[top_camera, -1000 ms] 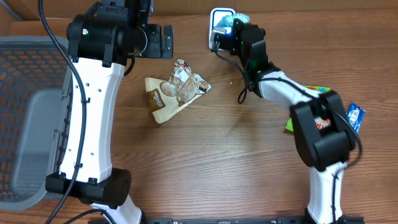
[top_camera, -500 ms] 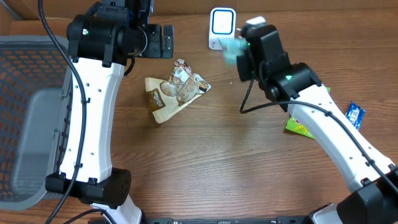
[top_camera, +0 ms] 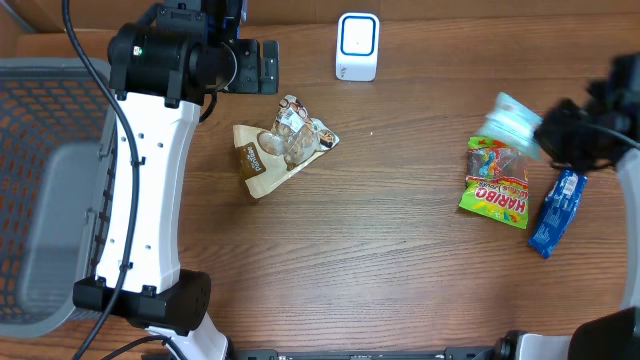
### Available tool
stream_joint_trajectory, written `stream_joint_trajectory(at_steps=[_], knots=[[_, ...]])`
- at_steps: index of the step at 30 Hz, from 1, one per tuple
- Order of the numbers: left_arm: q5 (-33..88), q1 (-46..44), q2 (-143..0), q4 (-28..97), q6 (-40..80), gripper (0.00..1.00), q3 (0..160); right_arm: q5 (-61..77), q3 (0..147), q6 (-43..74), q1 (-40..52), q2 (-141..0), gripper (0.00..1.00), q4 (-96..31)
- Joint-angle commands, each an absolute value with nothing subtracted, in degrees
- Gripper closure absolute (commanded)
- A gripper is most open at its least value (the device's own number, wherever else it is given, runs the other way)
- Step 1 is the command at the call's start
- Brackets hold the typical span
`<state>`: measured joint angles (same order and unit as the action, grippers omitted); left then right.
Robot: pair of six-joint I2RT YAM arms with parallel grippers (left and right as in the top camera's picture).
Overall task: Scan the item barcode
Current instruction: 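Carry the wipes pack right and drop it by the blue packet, then reach the right gripper to the clear dried-mushroom bag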
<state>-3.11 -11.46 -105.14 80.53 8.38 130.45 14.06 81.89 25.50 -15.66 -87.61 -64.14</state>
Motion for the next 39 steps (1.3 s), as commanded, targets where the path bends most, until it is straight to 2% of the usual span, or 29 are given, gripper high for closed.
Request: stream_joint_trajectory(at_steps=[1,5,6,7,8,10,12,16,20,22,26,27,33,39], knots=[[-3.4,-11.3,-105.6,80.3,7.3,0.00,130.3,11.0,74.7,26.0,-23.6,-89.2,0.96,-59.1],[-3.4,-11.3,-105.6,80.3,7.3,0.00,130.3,11.6,69.0,26.9,-28.2,-91.3,0.94,-52.2],[-3.4,-11.3,-105.6,80.3,7.3,0.00,130.3,11.6,67.7,26.8,-28.9,-92.1,0.81,-50.7],[-3.4,-11.3,-105.6,80.3,7.3,0.00,130.3,11.6,67.4,26.8,-29.0,-92.5,0.62,-50.6],[-3.4,-11.3,-105.6,80.3,7.3,0.00,130.3,11.6,67.4,26.0,-29.0,-93.0,0.50,-50.2],[-3.4,-11.3,-105.6,80.3,7.3,0.00,130.3,13.0,68.1,25.3,-28.9,-93.0,0.34,-49.8],[-3.4,-11.3,-105.6,80.3,7.3,0.00,130.3,17.1,71.4,23.2,-28.9,-92.9,0.28,-52.0],[-3.4,-11.3,-105.6,80.3,7.3,0.00,130.3,20.9,80.0,21.5,-28.4,-92.9,0.24,-59.0],[-3.4,-11.3,-105.6,80.3,7.3,0.00,130.3,31.5,88.6,17.5,-23.2,-92.9,0.22,-63.1],[-3.4,-11.3,-105.6,80.3,7.3,0.00,130.3,35.8,88.5,17.8,-19.0,-93.0,0.21,-60.4],[-3.4,-11.3,-105.6,80.3,7.3,0.00,130.3,36.0,87.5,23.0,-9.0,-94.5,0.18,-54.3],[-3.4,-11.3,-105.6,80.3,7.3,0.00,130.3,34.4,86.8,27.1,-3.8,-96.1,0.18,-50.4],[-3.4,-11.3,-105.6,80.3,7.3,0.00,130.3,30.5,86.4,36.3,10.3,-105.3,0.13,-41.4],[-3.4,-11.3,-105.6,80.3,7.3,0.01,130.3,26.5,86.4,41.9,19.1,-113.3,0.13,-33.8]])
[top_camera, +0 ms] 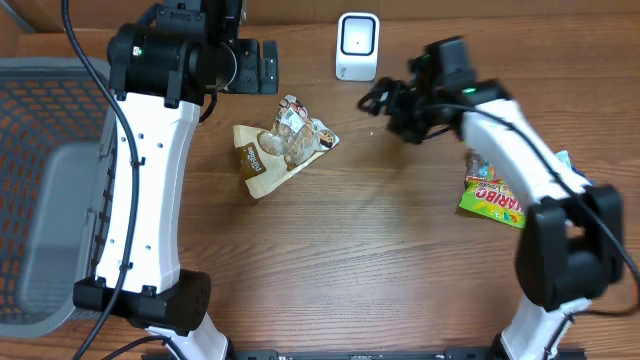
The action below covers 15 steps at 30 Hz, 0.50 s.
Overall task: Scan the item barcode
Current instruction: 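Reach the right gripper to the clear dried-mushroom bag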
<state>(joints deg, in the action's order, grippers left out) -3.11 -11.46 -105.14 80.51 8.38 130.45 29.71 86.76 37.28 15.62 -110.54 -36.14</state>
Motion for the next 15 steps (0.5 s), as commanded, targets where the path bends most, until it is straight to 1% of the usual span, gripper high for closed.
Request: stream_joint_trajectory(at_steps=[1,5,7,11,15], knots=[[-3.4,-11.3,-105.6,80.3,7.3,0.00,130.3,25.1,86.4,43.3,21.6,-115.5,0.13,-31.4],[-3.4,-11.3,-105.6,80.3,7.3,0.00,130.3,23.4,86.4,44.0,26.0,-119.8,0.13,-26.9],[-3.4,-11.3,-105.6,80.3,7.3,0.00,130.3,20.4,86.4,46.5,27.3,-120.7,0.13,-26.8],[-3.4,-11.3,-105.6,80.3,7.3,0.00,130.3,18.9,86.4,46.7,28.8,-121.4,0.13,-23.5],[-3.4,-11.3,-105.6,80.3,7.3,0.00,130.3,18.7,86.4,42.3,31.6,-122.3,0.15,-15.1]])
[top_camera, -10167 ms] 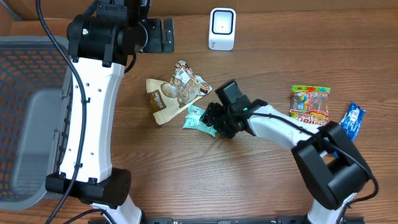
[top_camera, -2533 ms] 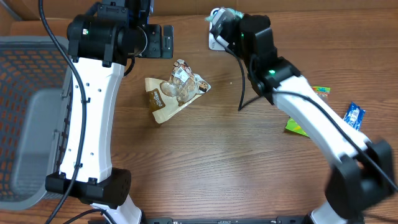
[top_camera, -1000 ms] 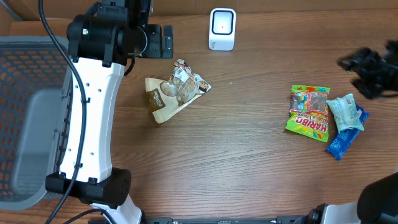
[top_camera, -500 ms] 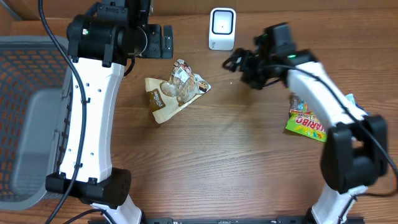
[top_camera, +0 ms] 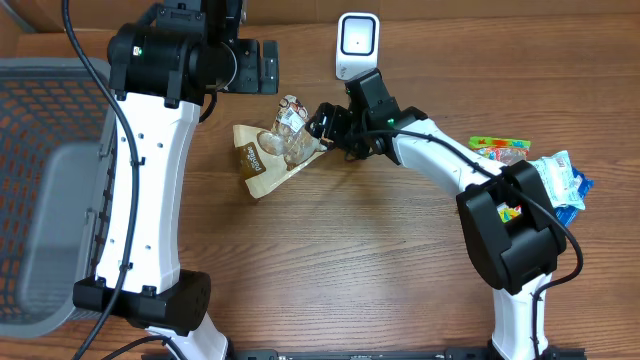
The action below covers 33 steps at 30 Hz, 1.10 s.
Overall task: Scan the item barcode
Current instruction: 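Reach the right gripper to the clear dried-mushroom bag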
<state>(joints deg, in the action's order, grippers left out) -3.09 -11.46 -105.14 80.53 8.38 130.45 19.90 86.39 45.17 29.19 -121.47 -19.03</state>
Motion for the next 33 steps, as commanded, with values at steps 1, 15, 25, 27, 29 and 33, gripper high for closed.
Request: stream_joint_trajectory(at_steps=[1,15,25,27,29,33], knots=[[-3.4,-11.3,-105.6,80.3,7.3,0.00,130.3,18.7,86.4,41.5,32.1,-122.5,0.18,-13.5],[-3.4,-11.3,-105.6,80.3,7.3,0.00,130.3,13.0,86.4,35.6,39.0,-125.8,0.21,-7.7],[-3.4,-11.3,-105.6,80.3,7.3,0.00,130.3,8.3,86.4,37.4,37.6,-128.8,0.26,-13.6],[-3.4,-11.3,-105.6,80.3,7.3,0.00,130.3,8.3,86.4,41.1,36.2,-128.8,0.28,-16.1],[-3.4,-11.3,-105.6,80.3,7.3,0.00,130.3,9.6,86.4,42.3,34.8,-128.8,0.29,-17.3],[-3.4,-11.3,-105.6,80.3,7.3,0.00,130.3,11.8,86.6,42.3,33.7,-128.8,0.33,-15.7]])
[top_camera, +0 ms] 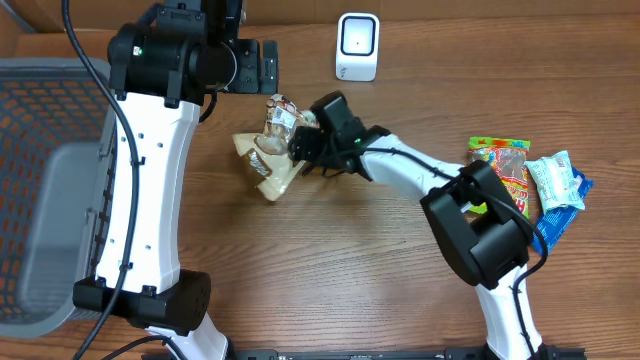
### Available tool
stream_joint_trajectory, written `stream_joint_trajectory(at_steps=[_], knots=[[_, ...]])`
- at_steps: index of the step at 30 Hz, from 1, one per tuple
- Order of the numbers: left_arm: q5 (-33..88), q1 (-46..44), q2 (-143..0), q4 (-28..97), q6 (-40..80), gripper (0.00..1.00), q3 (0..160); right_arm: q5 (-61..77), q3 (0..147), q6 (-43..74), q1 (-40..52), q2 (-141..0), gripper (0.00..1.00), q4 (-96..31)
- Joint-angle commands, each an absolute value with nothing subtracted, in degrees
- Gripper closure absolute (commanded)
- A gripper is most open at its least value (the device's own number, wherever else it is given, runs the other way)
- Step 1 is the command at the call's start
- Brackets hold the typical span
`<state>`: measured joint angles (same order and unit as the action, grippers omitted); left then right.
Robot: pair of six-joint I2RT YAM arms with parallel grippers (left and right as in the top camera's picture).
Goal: Scan the item barcode
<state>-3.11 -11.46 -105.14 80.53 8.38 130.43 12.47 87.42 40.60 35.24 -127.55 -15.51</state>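
The item is a beige and brown snack bag [262, 155] with a clear window, lying crumpled and partly tipped up at the table's middle left. My right gripper [302, 150] presses in on the bag's right edge and appears shut on it, though its fingertips are hidden under the wrist. The white scanner [357, 45] with a blue face stands at the far edge, up and to the right of the bag. High at the far left my left gripper [262, 65] hangs open, apart from the bag.
A grey mesh basket [40, 200] fills the left side. At the right lie a Haribo bag [505, 170], a pale teal pack [555, 178] and a blue pack [548, 225]. My right arm stretches across the table's middle.
My right gripper has moved left and toward the front, from the bag's right corner onto its right edge. The bag has shifted left and bunched up. My left arm has not moved.
My right gripper was first at the far right by the Haribo bag and the teal pack. Then it was near the scanner's right side, then at the flat snack bag's right corner. Now it sits on the bag, which is crumpled and shifted left.
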Motion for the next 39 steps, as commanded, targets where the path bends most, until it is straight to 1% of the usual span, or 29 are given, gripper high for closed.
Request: stream_joint_trajectory(at_steps=[1,2,4,7,11,14,21,23,27,39], knots=[[-3.4,-11.3,-105.6,80.3,7.3,0.00,130.3,11.6,86.6,42.3,33.7,-128.8,0.35,-14.7],[-3.4,-11.3,-105.6,80.3,7.3,0.00,130.3,11.6,86.6,42.3,33.7,-128.8,0.39,-13.9],[-3.4,-11.3,-105.6,80.3,7.3,0.00,130.3,12.0,86.8,42.2,34.1,-128.7,0.40,-12.8],[-3.4,-11.3,-105.6,80.3,7.3,0.00,130.3,15.9,88.3,41.5,34.3,-127.8,0.36,-12.1],[-3.4,-11.3,-105.6,80.3,7.3,0.00,130.3,22.1,89.1,40.2,32.5,-123.8,0.35,-11.9],[-3.4,-11.3,-105.6,80.3,7.3,0.00,130.3,24.4,89.1,40.3,32.7,-122.7,0.25,-8.8],[-3.4,-11.3,-105.6,80.3,7.3,0.00,130.3,16.9,89.1,40.3,35.7,-123.8,0.22,-4.8],[-3.4,-11.3,-105.6,80.3,7.3,0.00,130.3,14.0,89.1,40.3,37.2,-124.3,0.19,-2.9],[-3.4,-11.3,-105.6,80.3,7.3,0.00,130.3,10.3,89.1,40.3,39.1,-125.4,0.17,-1.1],[-3.4,-11.3,-105.6,80.3,7.3,0.00,130.3,10.0,89.1,40.7,39.5,-130.7,0.18,-1.0]])
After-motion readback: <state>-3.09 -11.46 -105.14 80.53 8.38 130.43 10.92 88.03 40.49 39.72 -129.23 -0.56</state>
